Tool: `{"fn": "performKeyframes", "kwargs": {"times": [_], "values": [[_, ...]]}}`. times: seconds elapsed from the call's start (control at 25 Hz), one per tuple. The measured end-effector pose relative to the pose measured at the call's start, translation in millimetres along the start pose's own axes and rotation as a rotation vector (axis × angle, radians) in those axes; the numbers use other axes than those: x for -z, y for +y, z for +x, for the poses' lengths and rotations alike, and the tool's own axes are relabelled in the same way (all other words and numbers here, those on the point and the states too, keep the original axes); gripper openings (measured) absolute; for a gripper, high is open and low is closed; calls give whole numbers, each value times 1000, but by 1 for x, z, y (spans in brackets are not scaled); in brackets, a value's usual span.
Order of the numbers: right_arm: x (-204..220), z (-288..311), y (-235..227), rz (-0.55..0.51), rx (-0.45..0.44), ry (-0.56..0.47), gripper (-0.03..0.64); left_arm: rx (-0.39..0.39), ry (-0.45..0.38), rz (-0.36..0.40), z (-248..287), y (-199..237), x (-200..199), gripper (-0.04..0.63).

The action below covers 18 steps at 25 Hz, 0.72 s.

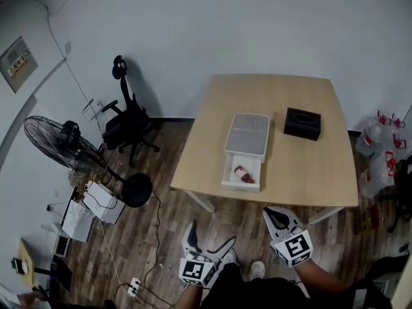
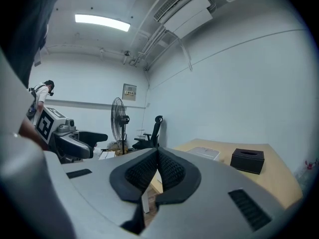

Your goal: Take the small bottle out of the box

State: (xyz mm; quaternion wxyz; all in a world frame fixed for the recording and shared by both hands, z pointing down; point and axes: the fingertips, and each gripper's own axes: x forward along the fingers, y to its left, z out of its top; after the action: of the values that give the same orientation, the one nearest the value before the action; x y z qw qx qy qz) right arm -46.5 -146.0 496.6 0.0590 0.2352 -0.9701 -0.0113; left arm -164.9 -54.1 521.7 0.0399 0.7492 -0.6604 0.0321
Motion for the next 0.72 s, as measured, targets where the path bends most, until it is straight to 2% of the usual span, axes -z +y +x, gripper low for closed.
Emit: {"fn": "performKeyframes", "kwargs": {"times": [0.12,0.24,0.32,0.72], "values": [[3,18,-9,0,14,14,11,10,48,7,17,15,6,588],[-4,37,-19,-19,30,14,11,36,13,27,40,33,4,583],[-11,51,-27,-27,54,14,11,60,24,47,53,46,5,580],[-19,114,-65,-30,195,37,11,249,94,162,127,95,13,564]]}}
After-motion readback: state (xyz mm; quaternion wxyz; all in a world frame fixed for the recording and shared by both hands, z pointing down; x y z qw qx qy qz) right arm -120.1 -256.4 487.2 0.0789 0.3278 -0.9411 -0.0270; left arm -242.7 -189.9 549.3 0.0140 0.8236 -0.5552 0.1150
